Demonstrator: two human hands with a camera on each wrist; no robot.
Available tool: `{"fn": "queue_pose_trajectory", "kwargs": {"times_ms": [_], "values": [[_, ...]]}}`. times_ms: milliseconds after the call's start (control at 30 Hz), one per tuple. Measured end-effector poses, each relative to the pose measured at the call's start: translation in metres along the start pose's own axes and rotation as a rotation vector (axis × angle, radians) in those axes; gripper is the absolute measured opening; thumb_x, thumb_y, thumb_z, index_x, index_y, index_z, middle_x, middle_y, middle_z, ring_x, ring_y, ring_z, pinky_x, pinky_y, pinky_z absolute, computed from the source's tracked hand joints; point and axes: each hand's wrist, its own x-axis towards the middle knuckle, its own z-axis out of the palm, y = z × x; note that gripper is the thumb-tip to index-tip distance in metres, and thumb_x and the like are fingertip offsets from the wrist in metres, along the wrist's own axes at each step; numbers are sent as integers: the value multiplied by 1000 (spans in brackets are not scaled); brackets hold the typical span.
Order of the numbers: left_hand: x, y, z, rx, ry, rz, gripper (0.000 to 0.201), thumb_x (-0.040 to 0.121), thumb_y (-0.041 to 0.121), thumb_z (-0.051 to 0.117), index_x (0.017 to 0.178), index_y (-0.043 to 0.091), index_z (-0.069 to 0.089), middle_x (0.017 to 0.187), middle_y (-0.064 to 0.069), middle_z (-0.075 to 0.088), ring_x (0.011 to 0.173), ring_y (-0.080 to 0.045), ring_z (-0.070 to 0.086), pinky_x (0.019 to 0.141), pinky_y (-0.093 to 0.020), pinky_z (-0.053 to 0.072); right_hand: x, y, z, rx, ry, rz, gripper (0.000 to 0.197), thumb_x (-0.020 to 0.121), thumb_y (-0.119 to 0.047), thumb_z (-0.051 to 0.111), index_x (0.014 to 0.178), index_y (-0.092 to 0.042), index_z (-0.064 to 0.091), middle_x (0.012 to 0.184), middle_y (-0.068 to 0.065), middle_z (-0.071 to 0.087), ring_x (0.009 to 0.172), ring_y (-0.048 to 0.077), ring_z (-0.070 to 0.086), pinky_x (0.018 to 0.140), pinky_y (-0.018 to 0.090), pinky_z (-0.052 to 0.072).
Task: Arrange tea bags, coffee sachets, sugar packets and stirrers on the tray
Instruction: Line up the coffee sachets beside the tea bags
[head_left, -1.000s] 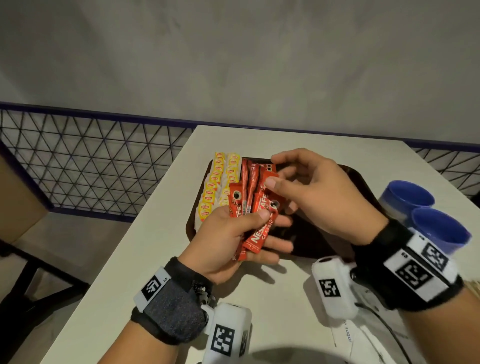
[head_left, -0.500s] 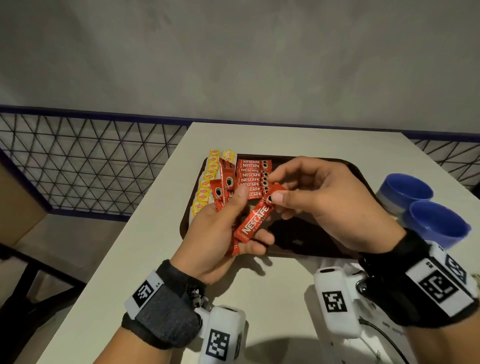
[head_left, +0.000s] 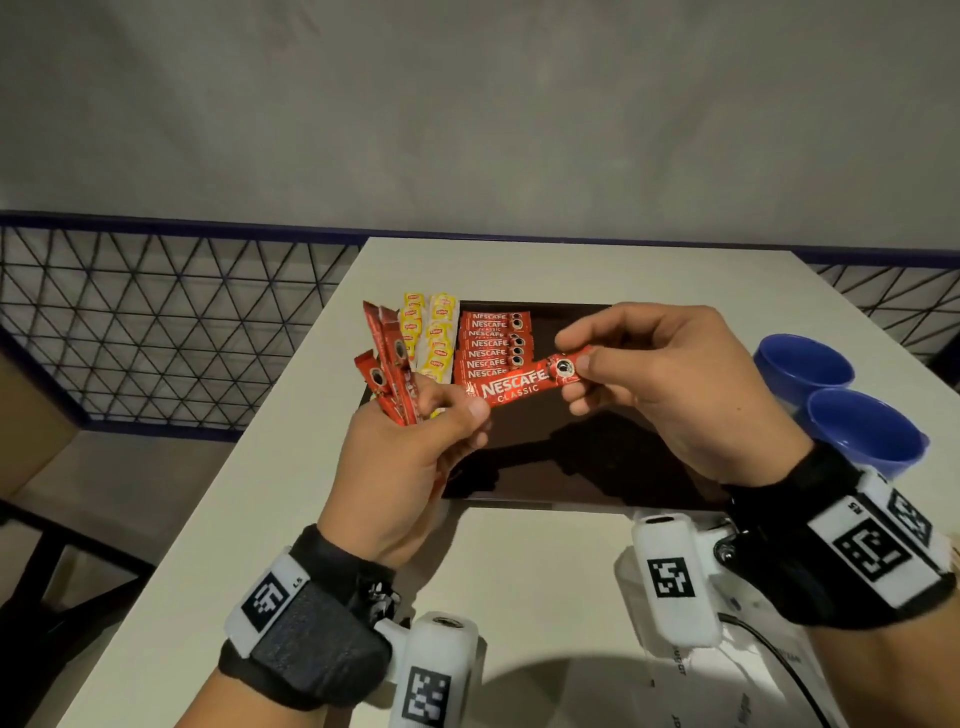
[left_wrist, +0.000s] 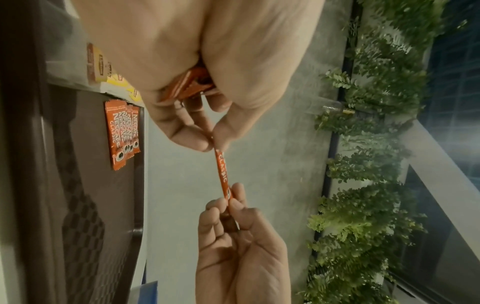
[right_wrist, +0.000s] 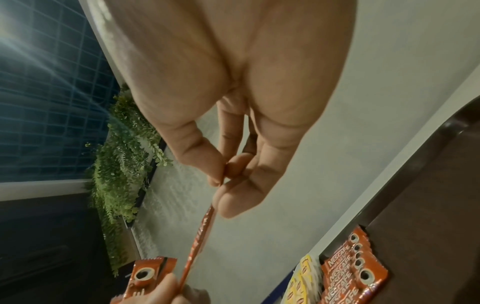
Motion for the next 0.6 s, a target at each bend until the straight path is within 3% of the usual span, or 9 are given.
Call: {"fn": "queue_pose_trajectory", "kwargs": {"times_ms": [167,333,400,500,600], "values": [[5,-1,-4,-67,93,26,38,94,-4,65,69,15,43,77,-9,63,70,-23,65,67,-26,57,3,6,0,-26,-40,14,12,90,11,69,97,3,74,85,20,75,73,27,74,69,34,66],[5,1,-4,-59,156,63,27,97,14,66,74,10,52,75,-8,63,69,-19,65,62,-25,56,12,14,0,-92,7,36,9,88,3,76,95,-2,77,86,18,77,74,27,75,68,33,65],[5,1,-2,-43,189,46,29,98,23,66,74,11,58,70,-5,59,64,-17,59,58,-25,51,21,16,-1,-168,51,32,10,89,-3,78,96,-10,79,84,12,78,73,21,73,66,30,62],[4,3,0,-33,181,33,33,98,24,67,70,16,52,60,-2,44,53,-14,45,47,-24,37,42,16,0,-378,66,38,10,91,-13,79,98,-20,80,86,1,78,75,11,71,58,18,56],[2,5,1,5,132,30,31,97,31,67,74,15,53,57,0,38,44,-12,37,41,-22,29,68,18,3,-494,6,85,10,91,-11,79,99,-17,81,96,-3,76,85,8,71,58,12,53]]}}
